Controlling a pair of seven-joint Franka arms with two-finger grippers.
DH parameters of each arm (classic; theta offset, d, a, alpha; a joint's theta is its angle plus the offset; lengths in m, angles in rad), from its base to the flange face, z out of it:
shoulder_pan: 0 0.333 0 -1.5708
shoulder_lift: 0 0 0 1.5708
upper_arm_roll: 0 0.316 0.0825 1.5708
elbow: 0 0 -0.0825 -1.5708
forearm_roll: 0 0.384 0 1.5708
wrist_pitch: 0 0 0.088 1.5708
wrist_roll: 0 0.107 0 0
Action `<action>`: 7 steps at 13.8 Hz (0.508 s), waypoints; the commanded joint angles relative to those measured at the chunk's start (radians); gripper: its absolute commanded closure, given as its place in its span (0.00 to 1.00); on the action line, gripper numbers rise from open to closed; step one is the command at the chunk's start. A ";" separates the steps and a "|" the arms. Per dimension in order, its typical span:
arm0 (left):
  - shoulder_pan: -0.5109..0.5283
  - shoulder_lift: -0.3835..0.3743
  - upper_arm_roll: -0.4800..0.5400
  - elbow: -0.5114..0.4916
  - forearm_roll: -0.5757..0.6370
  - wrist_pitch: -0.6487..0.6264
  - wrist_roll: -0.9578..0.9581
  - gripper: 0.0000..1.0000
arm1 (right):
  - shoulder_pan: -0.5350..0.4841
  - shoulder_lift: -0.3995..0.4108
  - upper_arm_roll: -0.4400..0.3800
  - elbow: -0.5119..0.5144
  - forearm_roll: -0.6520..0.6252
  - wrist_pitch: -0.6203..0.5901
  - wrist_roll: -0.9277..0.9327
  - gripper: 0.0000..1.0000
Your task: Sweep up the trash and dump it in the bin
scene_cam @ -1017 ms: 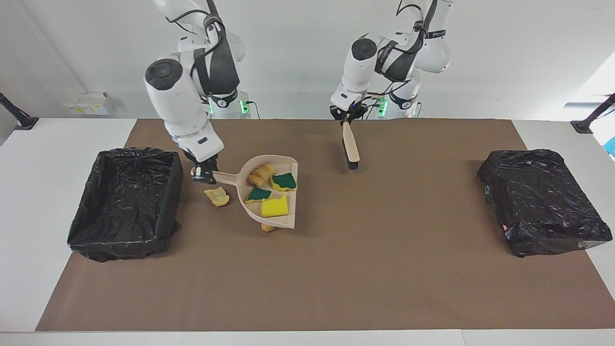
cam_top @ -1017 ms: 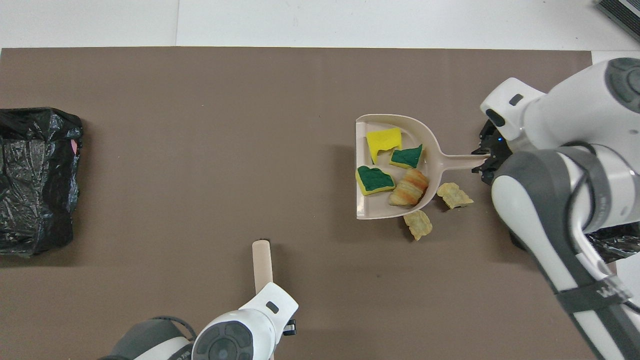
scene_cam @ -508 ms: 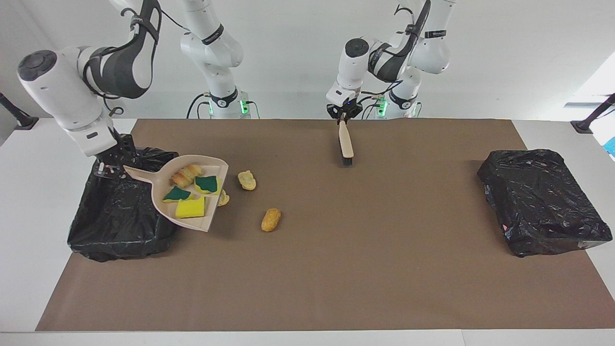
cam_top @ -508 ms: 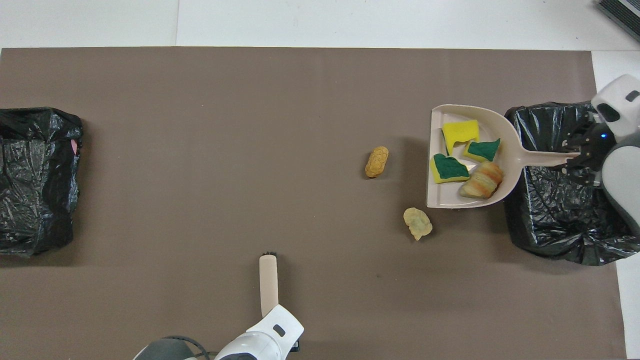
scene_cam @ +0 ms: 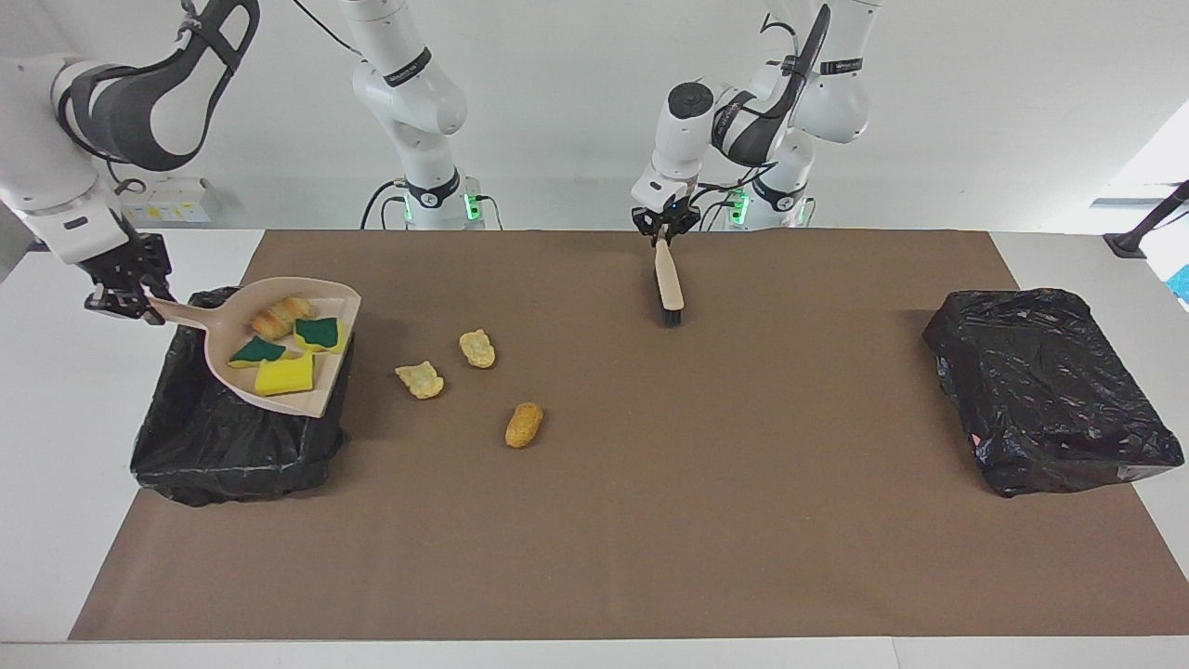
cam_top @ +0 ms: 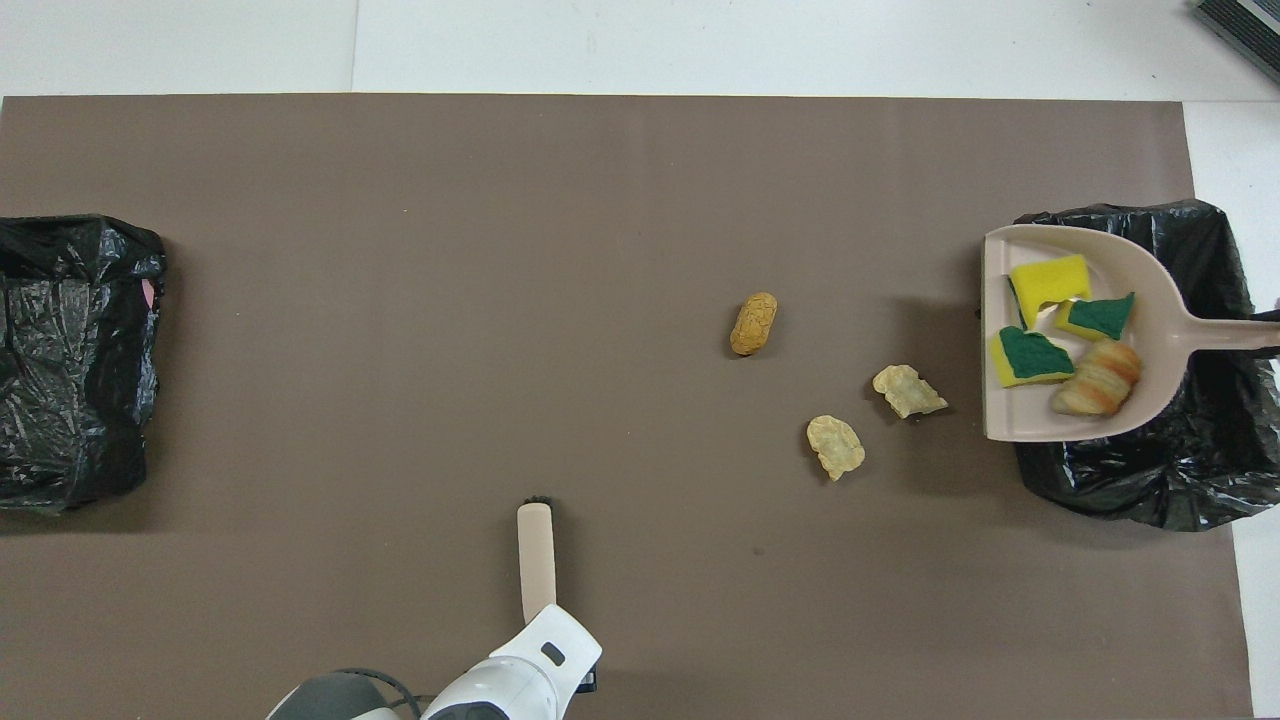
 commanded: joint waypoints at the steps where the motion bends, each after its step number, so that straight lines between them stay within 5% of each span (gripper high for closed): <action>1: 0.011 0.032 0.012 0.017 0.014 -0.026 0.021 0.29 | 0.008 -0.009 0.012 0.018 -0.168 0.025 0.100 1.00; 2: 0.026 0.049 0.013 0.043 0.014 -0.049 0.042 0.08 | 0.010 -0.013 0.013 0.009 -0.230 0.039 0.156 1.00; 3: 0.041 0.075 0.015 0.087 0.014 -0.078 0.077 0.00 | 0.014 -0.013 0.016 0.009 -0.281 0.039 0.207 1.00; 7: 0.211 0.180 0.016 0.372 0.092 -0.208 0.194 0.00 | 0.078 -0.024 0.016 -0.014 -0.443 0.010 0.329 1.00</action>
